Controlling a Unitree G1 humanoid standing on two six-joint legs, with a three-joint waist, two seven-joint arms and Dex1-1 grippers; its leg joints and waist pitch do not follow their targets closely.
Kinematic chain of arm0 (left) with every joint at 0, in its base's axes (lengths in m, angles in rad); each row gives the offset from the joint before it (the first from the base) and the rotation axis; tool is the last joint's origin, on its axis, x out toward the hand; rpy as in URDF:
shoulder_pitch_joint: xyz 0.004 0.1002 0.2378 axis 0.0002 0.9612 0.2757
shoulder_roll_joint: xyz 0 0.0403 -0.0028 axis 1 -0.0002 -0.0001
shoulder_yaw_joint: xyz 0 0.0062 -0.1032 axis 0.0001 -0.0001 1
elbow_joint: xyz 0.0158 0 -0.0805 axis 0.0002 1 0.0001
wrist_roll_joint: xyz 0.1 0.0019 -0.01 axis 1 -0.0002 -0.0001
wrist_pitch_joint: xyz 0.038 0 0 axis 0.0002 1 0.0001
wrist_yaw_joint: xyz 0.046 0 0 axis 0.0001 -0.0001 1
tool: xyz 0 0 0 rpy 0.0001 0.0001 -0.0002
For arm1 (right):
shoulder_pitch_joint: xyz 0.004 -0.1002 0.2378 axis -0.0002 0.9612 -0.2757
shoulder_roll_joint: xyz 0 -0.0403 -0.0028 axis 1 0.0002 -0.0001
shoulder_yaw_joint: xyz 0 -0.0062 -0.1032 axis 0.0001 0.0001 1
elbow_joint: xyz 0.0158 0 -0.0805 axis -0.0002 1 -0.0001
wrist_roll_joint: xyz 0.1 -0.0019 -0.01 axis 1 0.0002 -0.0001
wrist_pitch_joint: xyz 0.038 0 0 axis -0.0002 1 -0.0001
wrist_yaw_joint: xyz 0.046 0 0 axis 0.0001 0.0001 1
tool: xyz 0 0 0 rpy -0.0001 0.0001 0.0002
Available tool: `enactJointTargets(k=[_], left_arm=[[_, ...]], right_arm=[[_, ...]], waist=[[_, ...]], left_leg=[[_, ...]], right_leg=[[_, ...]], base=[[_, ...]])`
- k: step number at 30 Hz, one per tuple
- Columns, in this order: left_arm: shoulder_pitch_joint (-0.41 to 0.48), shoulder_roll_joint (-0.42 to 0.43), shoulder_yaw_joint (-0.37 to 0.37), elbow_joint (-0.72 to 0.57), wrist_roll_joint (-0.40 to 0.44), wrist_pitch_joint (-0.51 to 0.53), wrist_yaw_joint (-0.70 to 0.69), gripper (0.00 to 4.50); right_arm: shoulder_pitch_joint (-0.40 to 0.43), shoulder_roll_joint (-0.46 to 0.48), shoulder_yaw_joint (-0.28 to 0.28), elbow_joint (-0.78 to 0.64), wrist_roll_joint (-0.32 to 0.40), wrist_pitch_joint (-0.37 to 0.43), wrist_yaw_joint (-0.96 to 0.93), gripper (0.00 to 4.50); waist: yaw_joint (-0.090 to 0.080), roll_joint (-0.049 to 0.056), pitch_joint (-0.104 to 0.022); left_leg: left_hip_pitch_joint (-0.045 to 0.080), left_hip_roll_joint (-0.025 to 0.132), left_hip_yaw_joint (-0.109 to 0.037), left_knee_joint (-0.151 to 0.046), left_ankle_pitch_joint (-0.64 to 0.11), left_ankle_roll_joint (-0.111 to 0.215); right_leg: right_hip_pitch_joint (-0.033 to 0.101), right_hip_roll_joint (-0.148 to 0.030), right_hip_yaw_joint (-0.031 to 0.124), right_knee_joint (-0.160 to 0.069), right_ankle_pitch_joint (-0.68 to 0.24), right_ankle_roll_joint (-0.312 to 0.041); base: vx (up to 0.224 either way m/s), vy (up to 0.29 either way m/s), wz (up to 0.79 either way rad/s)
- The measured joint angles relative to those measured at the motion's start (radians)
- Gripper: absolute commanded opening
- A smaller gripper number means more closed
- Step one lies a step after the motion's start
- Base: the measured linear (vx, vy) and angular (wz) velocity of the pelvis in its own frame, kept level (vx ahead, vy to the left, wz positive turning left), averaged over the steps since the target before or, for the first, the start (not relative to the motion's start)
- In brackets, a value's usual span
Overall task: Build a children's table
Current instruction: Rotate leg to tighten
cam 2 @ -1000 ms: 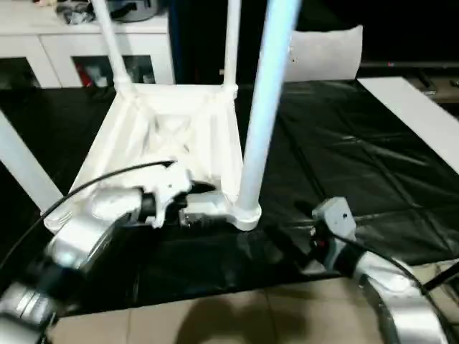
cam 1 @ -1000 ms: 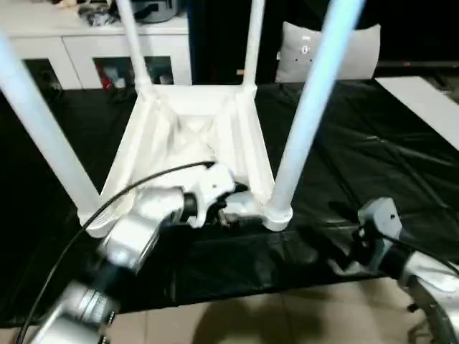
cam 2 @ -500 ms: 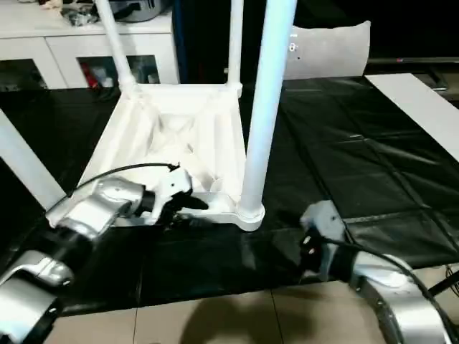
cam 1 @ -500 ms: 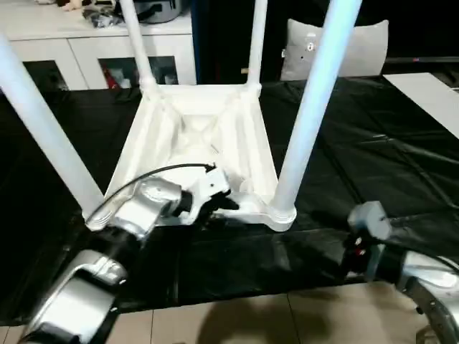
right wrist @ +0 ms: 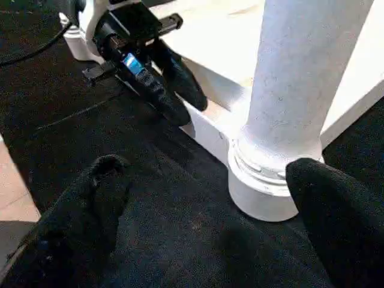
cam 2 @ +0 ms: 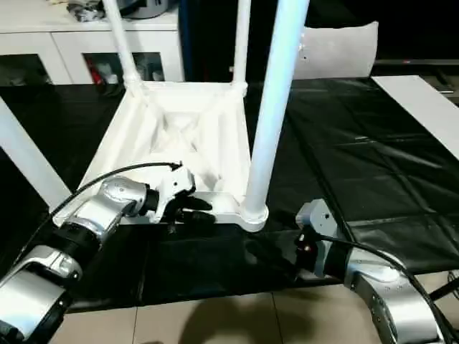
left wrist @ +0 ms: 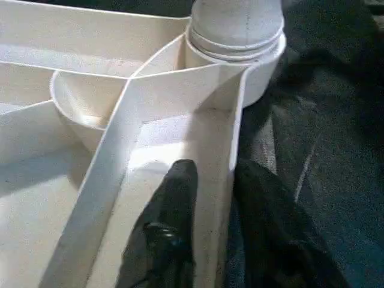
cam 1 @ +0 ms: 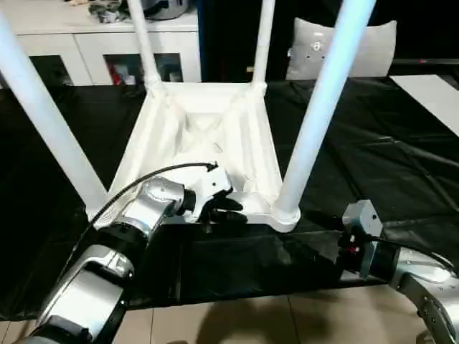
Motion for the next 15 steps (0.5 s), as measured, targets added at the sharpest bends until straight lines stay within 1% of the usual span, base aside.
enactJointTargets(k=[2, 3, 5, 6, 7, 10, 11, 12, 13, 14, 15], left_arm=[[-0.007, 0.001, -0.005, 0.018, 0.015, -0.022, -0.007, 0.75], [-0.01, 0.001, -0.007, 0.023, 0.02, -0.028, -0.007, 0.54], [-0.013, 0.001, -0.012, 0.027, 0.028, -0.039, -0.011, 0.49], [-0.013, 0.002, -0.012, 0.027, 0.03, -0.044, -0.017, 0.33], [-0.013, 0.005, -0.012, 0.026, 0.032, -0.049, -0.024, 0.14], [-0.015, 0.017, -0.02, 0.018, 0.042, -0.064, -0.056, 0.05], [-0.013, 0.024, -0.028, 0.003, 0.044, -0.067, -0.081, 0.02], [-0.007, 0.032, -0.031, -0.016, 0.044, -0.068, -0.096, 0.02], [0.003, 0.044, -0.032, -0.039, 0.043, -0.069, -0.113, 0.0], [0.02, 0.059, -0.032, -0.068, 0.039, -0.07, -0.132, 0.0], [0.033, 0.075, -0.032, -0.093, 0.037, -0.071, -0.149, 0.0]], right_arm=[[-0.015, -0.001, 0.0, 0.023, -0.007, -0.014, 0.0, 4.5], [-0.023, -0.001, 0.0, 0.037, -0.01, -0.019, 0.0, 4.5], [-0.042, -0.003, -0.001, 0.07, -0.018, -0.027, -0.001, 4.5], [-0.05, -0.004, -0.001, 0.078, -0.019, -0.028, -0.001, 4.5], [-0.064, -0.004, -0.001, 0.084, -0.018, -0.028, 0.004, 4.31], [-0.115, -0.019, -0.005, 0.091, -0.007, -0.032, 0.036, 4.09], [-0.133, -0.033, -0.009, 0.106, -0.003, -0.044, 0.058, 4.0], [-0.15, -0.045, -0.012, 0.13, -0.001, -0.05, 0.081, 4.0], [-0.164, -0.055, -0.014, 0.156, 0.001, -0.057, 0.106, 3.75], [-0.171, -0.066, -0.018, 0.181, 0.004, -0.062, 0.134, 3.75], [-0.182, -0.068, -0.016, 0.201, 0.004, -0.064, 0.16, 3.67]], waist=[[-0.003, 0.004, 0.0], [-0.003, 0.005, 0.0], [-0.002, 0.005, 0.0], [-0.002, 0.005, 0.0], [-0.002, 0.005, 0.0], [-0.006, 0.005, 0.0], [-0.005, 0.005, 0.0], [-0.005, 0.004, 0.0], [-0.005, 0.004, 0.0], [-0.003, 0.004, 0.0], [-0.003, 0.004, 0.0]], left_leg=[[0.001, 0.0, 0.001, 0.0, 0.0, 0.0], [0.001, 0.0, 0.002, -0.001, 0.0, 0.0], [0.001, 0.0, 0.002, -0.003, 0.001, -0.001], [0.001, 0.002, 0.003, -0.003, 0.001, -0.001], [0.001, 0.002, 0.004, -0.003, 0.001, -0.002], [-0.001, 0.002, 0.007, -0.005, 0.002, -0.002], [-0.002, 0.003, 0.009, -0.006, 0.002, -0.001], [-0.003, 0.003, 0.01, -0.006, 0.002, -0.001], [-0.006, 0.003, 0.011, -0.006, 0.001, -0.001], [-0.009, 0.003, 0.011, -0.007, 0.001, 0.0], [-0.009, 0.004, 0.011, -0.007, 0.001, 0.001]], right_leg=[[0.0, 0.0, 0.001, -0.001, 0.0, 0.0], [0.0, 0.0, 0.001, -0.001, 0.0, 0.0], [0.0, 0.0, 0.001, 0.0, 0.0, 0.0], [0.0, 0.0, 0.0, 0.0, 0.0, 0.0], [-0.001, 0.0, 0.0, 0.0, 0.0, 0.0], [-0.005, 0.0, 0.002, 0.0, 0.0, 0.0], [-0.008, 0.0, 0.003, 0.0, 0.0, -0.001], [-0.011, 0.0, 0.003, 0.001, -0.001, -0.001], [-0.014, 0.0, 0.003, 0.002, -0.001, -0.002], [-0.016, 0.0, 0.002, 0.002, -0.002, -0.004], [-0.018, 0.0, 0.002, 0.004, -0.003, -0.006]], base=[[0.0, 0.0, 0.0], [0.0, 0.0, 0.0], [0.0, 0.0, 0.0], [0.0, 0.0, 0.0], [0.0, 0.0, 0.0], [0.0, 0.0, 0.0], [0.0, 0.0, 0.0], [0.0, 0.0, 0.0], [0.0, 0.0, 0.0], [0.0, 0.0, 0.0], [0.0, 0.0, 0.0]])
